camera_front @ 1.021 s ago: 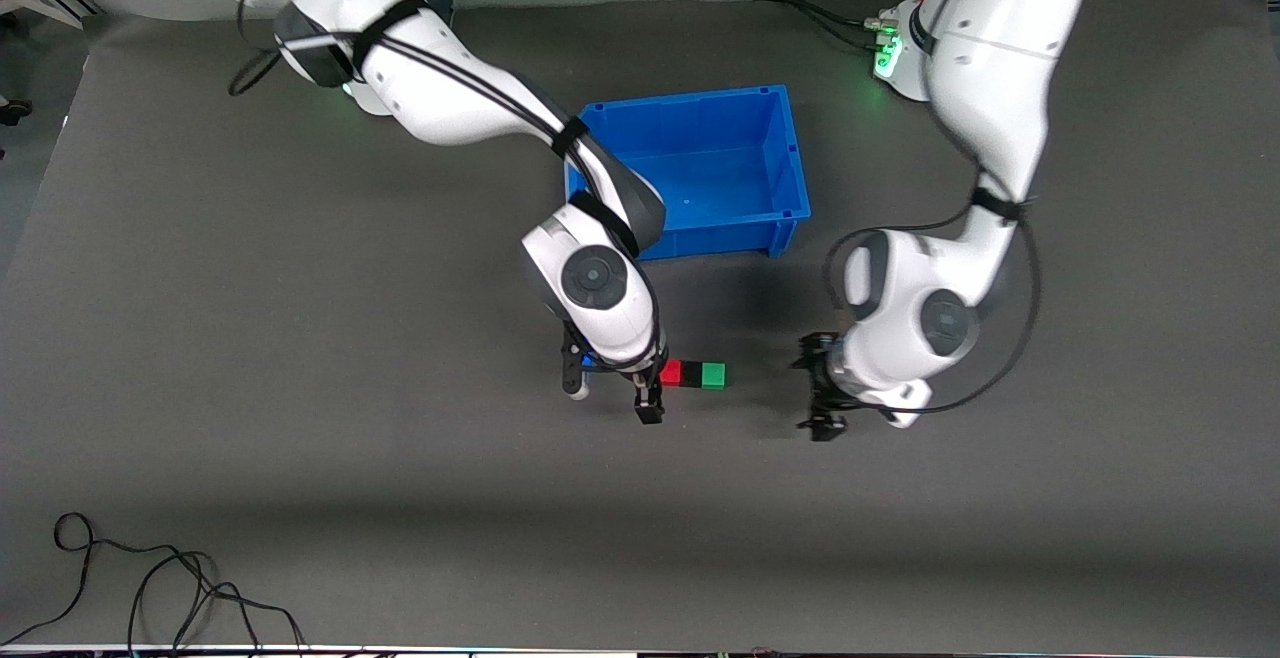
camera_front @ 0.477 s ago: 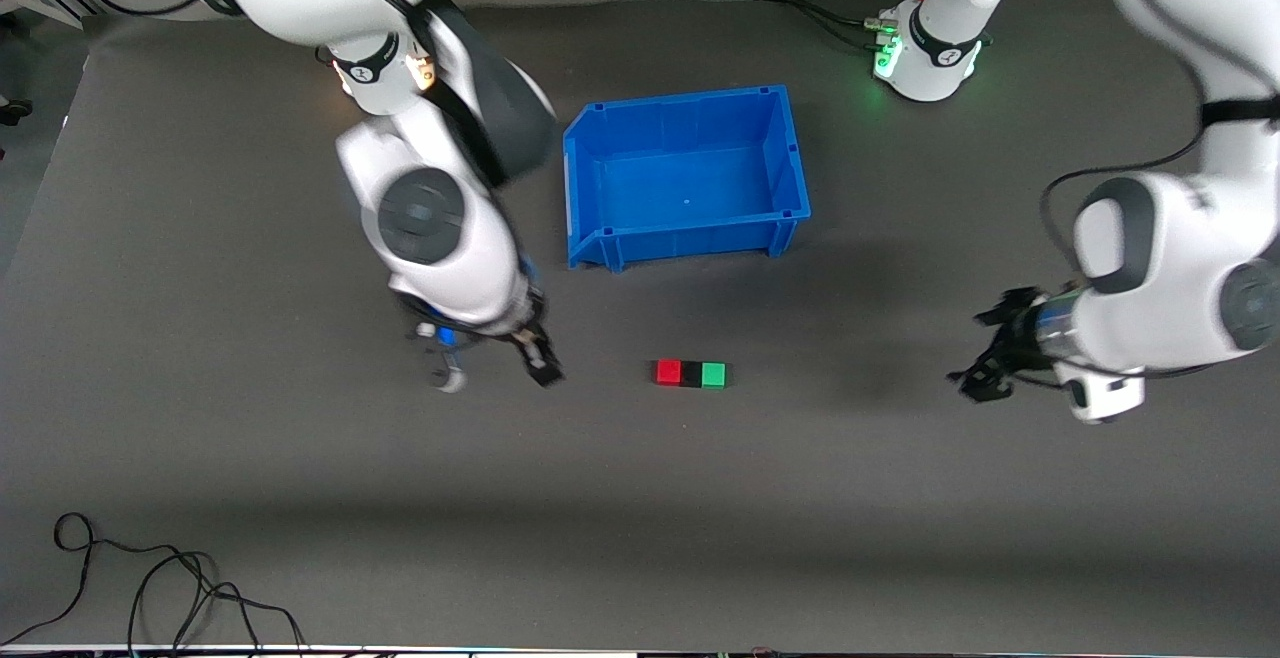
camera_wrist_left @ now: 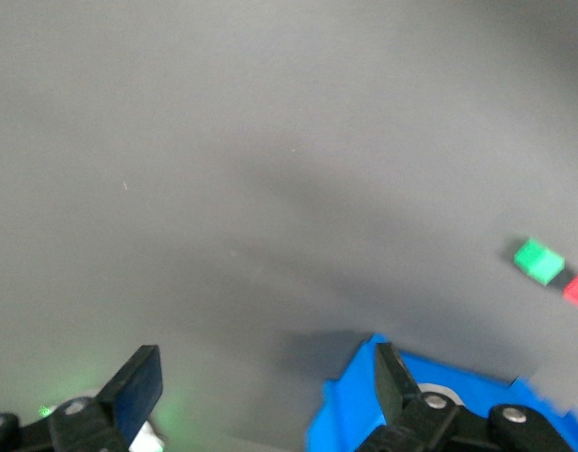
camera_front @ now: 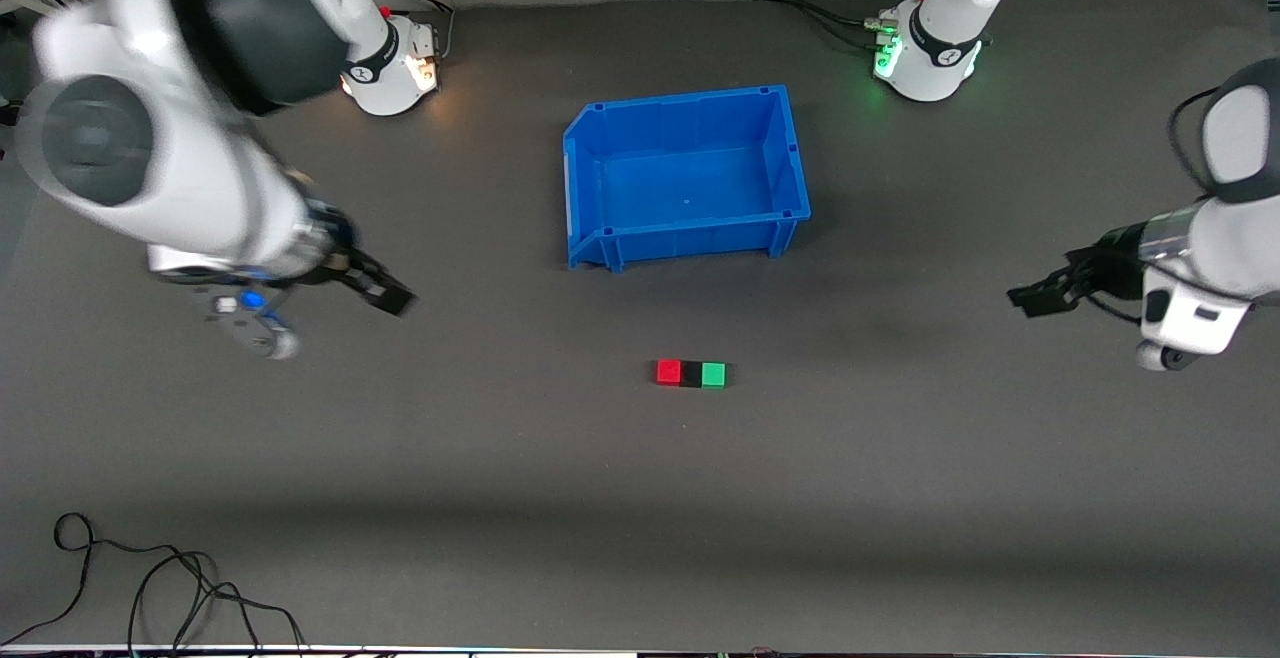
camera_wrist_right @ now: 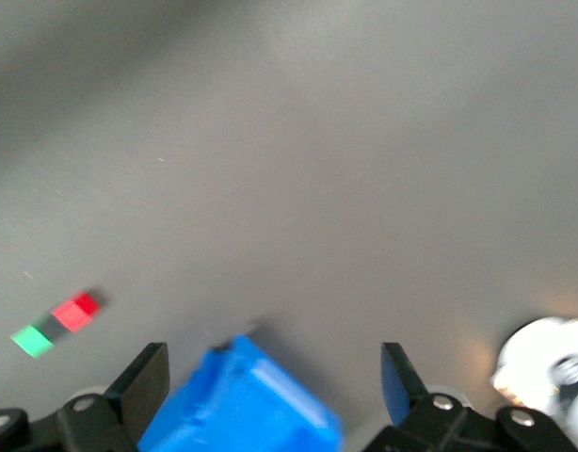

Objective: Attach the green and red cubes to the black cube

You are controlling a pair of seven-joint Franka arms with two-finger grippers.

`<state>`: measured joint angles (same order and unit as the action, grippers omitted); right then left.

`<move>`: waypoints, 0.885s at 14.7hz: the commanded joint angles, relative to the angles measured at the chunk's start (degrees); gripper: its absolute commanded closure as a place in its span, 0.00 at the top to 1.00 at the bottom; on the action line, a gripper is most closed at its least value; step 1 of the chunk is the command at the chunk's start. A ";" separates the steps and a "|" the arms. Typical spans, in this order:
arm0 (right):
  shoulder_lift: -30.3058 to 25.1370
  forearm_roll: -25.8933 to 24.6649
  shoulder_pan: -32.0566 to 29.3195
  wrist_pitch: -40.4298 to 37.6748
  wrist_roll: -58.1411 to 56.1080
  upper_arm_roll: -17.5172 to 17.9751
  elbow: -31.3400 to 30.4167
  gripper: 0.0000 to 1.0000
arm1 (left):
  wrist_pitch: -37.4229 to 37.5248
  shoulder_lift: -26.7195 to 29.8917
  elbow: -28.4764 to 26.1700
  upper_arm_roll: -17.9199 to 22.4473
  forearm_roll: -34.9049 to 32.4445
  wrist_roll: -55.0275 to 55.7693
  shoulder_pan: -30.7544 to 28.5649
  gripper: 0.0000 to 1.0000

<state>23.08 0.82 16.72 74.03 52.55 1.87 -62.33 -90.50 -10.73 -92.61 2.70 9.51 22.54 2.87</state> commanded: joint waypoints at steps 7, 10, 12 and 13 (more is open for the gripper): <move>-7.61 -0.11 -4.94 2.42 -42.07 -7.66 -9.39 0.99 | 0.33 7.91 0.59 -0.94 -6.96 -25.00 -0.50 1.00; -7.78 -0.11 -4.94 3.48 -42.97 -7.76 -9.91 0.99 | -1.34 9.32 0.59 -1.21 -8.02 -25.00 -0.33 1.00; -8.31 -0.20 -4.85 3.84 -42.97 -7.76 -10.87 0.99 | -1.17 9.32 1.37 -1.21 -7.93 -25.00 -0.33 1.00; -8.92 -0.20 -4.85 4.45 -42.97 -7.76 -11.75 0.99 | -0.73 8.89 2.60 -1.21 -7.84 -25.09 -0.41 1.00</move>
<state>17.16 0.82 11.32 76.51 10.96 -5.47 -70.13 -91.19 -1.77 -91.40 1.79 2.63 -1.42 2.54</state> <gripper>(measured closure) 0.004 0.000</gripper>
